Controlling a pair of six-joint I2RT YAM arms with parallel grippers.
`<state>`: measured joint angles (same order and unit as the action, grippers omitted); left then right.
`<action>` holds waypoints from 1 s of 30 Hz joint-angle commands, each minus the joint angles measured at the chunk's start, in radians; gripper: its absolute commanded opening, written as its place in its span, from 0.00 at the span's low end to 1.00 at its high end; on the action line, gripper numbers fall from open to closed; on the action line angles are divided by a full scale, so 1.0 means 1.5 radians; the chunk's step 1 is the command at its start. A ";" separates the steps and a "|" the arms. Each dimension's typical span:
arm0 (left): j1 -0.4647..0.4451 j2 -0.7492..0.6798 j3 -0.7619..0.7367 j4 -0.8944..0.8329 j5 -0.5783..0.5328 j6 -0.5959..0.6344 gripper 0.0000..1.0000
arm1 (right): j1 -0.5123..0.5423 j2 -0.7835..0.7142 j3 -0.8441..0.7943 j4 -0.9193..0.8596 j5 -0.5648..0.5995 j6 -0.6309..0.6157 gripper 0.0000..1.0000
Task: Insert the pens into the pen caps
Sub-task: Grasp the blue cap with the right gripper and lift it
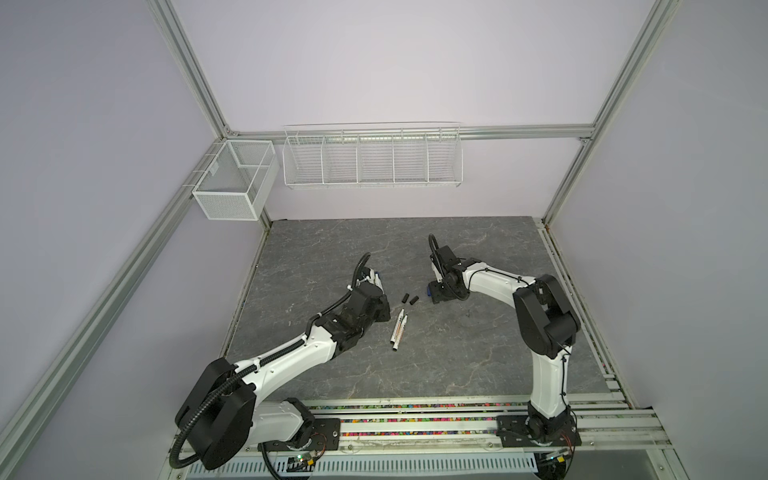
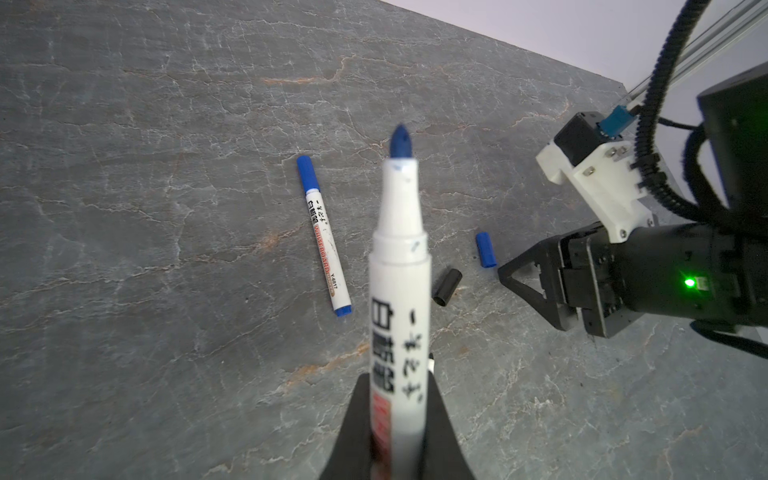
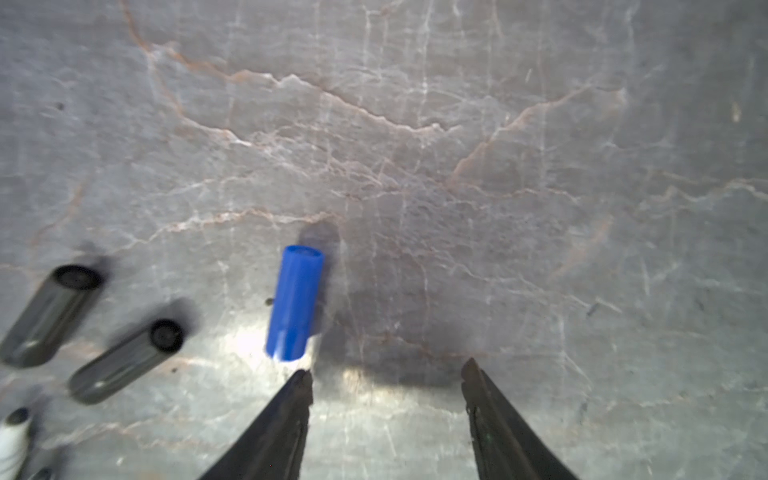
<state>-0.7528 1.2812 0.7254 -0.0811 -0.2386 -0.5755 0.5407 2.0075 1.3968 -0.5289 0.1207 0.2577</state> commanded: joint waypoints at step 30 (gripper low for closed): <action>0.003 0.058 0.034 0.016 0.118 0.073 0.00 | -0.018 0.017 0.089 -0.004 -0.151 0.043 0.07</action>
<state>-0.7528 1.3357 0.7349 -0.0799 -0.1516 -0.5240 0.5484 2.1563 1.6073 -0.5938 0.0013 0.2897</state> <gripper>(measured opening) 0.117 0.121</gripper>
